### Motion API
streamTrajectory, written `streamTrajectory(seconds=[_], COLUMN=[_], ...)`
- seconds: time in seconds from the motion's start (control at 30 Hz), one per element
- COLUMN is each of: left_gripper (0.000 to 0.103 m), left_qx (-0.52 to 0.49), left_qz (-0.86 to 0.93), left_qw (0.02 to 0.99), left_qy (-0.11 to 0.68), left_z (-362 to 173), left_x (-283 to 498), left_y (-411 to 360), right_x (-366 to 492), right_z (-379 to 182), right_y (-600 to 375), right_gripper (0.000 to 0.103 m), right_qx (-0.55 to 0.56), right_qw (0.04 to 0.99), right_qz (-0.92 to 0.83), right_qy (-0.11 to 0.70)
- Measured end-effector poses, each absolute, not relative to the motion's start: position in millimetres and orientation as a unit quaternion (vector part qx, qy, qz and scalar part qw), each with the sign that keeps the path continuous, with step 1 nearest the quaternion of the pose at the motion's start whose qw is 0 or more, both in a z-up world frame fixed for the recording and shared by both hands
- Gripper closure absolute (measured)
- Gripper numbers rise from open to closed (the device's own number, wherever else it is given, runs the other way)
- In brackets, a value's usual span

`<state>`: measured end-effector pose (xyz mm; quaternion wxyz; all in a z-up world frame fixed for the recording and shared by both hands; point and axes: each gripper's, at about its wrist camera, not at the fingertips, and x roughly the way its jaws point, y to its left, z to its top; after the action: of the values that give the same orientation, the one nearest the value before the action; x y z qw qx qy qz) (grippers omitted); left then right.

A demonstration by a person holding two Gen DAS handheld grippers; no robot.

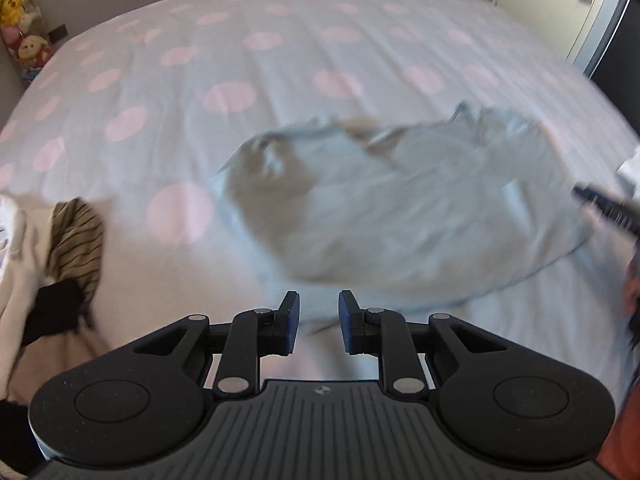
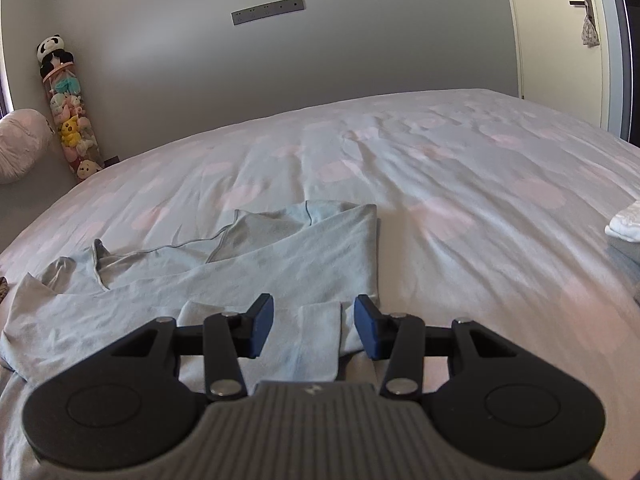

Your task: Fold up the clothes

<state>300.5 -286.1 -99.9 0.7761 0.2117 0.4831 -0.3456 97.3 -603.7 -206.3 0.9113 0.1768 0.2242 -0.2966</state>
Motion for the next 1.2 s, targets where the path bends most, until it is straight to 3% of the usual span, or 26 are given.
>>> streamTrajectory(seconds=[0.2, 0.4, 0.57, 0.97, 1.03, 1.07, 1.1, 1.2], left_gripper=[0.085, 0.085, 0.103, 0.103, 0.103, 0.103, 0.098, 0.083], left_qx=[0.337, 0.393, 0.395, 0.326, 0.285, 0.265, 0.245, 0.203], left_qz=[-0.329, -0.342, -0.337, -0.303, -0.305, -0.307, -0.309, -0.306], left_qw=[0.759, 0.753, 0.749, 0.758, 0.772, 0.779, 0.786, 0.803], left_qy=[0.449, 0.403, 0.412, 0.477, 0.479, 0.478, 0.477, 0.469], left_z=[-152.7, -165.3, -168.1, -149.5, -137.4, -131.1, -124.7, -109.0], left_x=[287.6, 281.2, 281.4, 299.8, 307.8, 311.7, 315.7, 333.5], left_y=[-287.7, -305.5, -304.9, -276.0, -272.4, -271.3, -270.5, -279.6], right_x=[102.5, 106.3, 106.1, 118.4, 118.5, 117.3, 116.7, 115.5], right_z=[-213.4, -218.9, -216.9, -225.7, -228.4, -227.5, -226.2, -222.1], right_y=[-605.4, -608.3, -616.3, -627.8, -630.1, -630.7, -630.1, -627.9], right_gripper=[0.054, 0.054, 0.054, 0.063, 0.068, 0.087, 0.095, 0.095], right_qx=[0.175, 0.174, 0.177, 0.183, 0.192, 0.196, 0.194, 0.190], right_qw=[0.910, 0.908, 0.908, 0.905, 0.901, 0.902, 0.902, 0.905], right_qz=[-0.296, -0.297, -0.303, -0.280, -0.279, -0.278, -0.277, -0.274], right_qy=[0.230, 0.239, 0.229, 0.263, 0.271, 0.267, 0.266, 0.264])
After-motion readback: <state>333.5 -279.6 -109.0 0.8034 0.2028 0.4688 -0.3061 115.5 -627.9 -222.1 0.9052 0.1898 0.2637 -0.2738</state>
